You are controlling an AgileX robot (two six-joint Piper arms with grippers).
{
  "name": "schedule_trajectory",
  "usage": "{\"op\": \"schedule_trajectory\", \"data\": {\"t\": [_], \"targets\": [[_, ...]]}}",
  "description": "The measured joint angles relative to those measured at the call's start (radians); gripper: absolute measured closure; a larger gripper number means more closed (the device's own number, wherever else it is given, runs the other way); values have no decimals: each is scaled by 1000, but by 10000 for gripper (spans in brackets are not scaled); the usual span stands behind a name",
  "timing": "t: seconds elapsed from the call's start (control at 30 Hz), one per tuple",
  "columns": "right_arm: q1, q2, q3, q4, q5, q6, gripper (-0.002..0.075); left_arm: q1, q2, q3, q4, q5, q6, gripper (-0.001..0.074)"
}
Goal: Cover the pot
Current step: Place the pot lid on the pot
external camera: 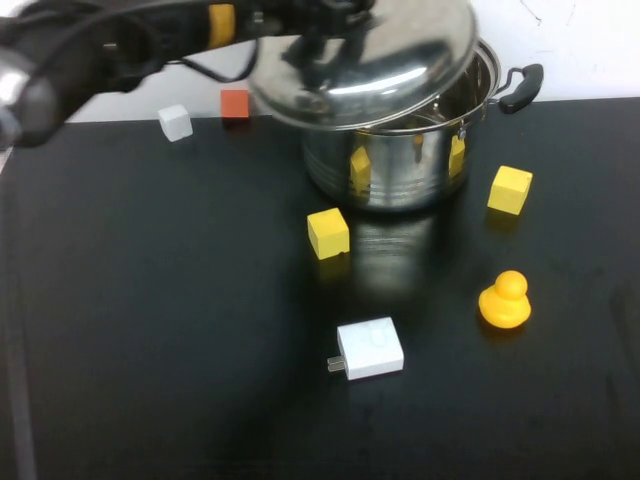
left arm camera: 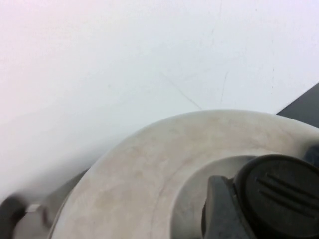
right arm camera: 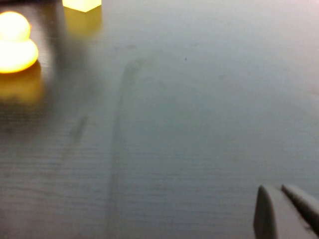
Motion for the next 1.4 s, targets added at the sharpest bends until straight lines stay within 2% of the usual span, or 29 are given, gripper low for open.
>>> {"op": "schedule_trajectory", "data": {"t": [0.3,0.43,1.07,1.4], "targets": [[0,0,0,0,0,0,728,-26,245,-333,0,11,-12,402],[0,0,0,0,0,0,728,-26,314,-408,0,13,-12,402],[0,0,0,0,0,0,728,-33,406,-432,0,11,37,402],[0,0,0,0,0,0,728,-17,403,-432,0,-40,-10,402]]}}
